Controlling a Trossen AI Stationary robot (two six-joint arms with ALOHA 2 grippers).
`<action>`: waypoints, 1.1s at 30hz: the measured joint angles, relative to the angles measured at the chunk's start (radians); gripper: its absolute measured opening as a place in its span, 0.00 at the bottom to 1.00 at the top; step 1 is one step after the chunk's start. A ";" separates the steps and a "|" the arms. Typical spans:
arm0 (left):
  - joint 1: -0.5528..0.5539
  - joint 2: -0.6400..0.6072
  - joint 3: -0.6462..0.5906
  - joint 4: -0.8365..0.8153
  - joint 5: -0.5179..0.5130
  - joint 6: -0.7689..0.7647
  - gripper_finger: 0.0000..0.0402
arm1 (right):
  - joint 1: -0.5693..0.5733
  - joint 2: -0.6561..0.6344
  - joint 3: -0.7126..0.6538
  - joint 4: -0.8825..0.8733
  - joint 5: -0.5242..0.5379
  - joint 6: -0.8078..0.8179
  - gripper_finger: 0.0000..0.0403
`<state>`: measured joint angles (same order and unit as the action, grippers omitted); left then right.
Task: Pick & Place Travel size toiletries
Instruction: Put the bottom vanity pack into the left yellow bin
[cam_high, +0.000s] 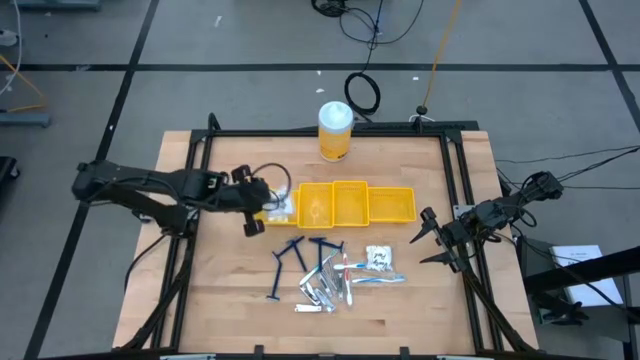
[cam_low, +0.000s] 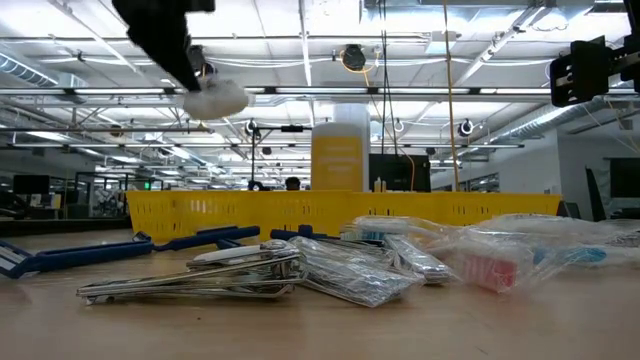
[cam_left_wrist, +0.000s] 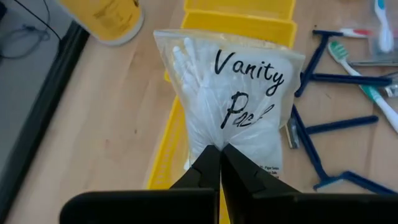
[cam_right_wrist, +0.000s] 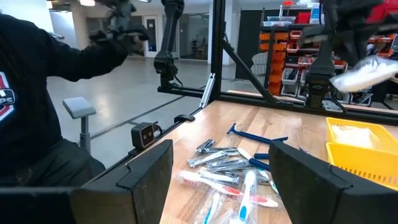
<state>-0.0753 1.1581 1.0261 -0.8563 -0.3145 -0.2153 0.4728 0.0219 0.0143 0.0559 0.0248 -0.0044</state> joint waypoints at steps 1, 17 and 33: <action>0.015 -0.027 -0.039 0.031 0.015 -0.001 0.00 | 0.000 0.000 0.000 0.000 0.000 0.000 0.63; 0.128 -0.128 -0.341 0.259 0.055 -0.075 0.00 | 0.000 0.000 0.000 0.000 0.000 0.000 0.63; 0.192 0.116 -0.443 0.436 0.172 -0.105 0.01 | 0.000 0.000 0.000 0.000 0.000 0.000 0.63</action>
<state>0.1166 1.2740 0.5831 -0.4206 -0.1422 -0.3201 0.4729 0.0219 0.0143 0.0559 0.0249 -0.0044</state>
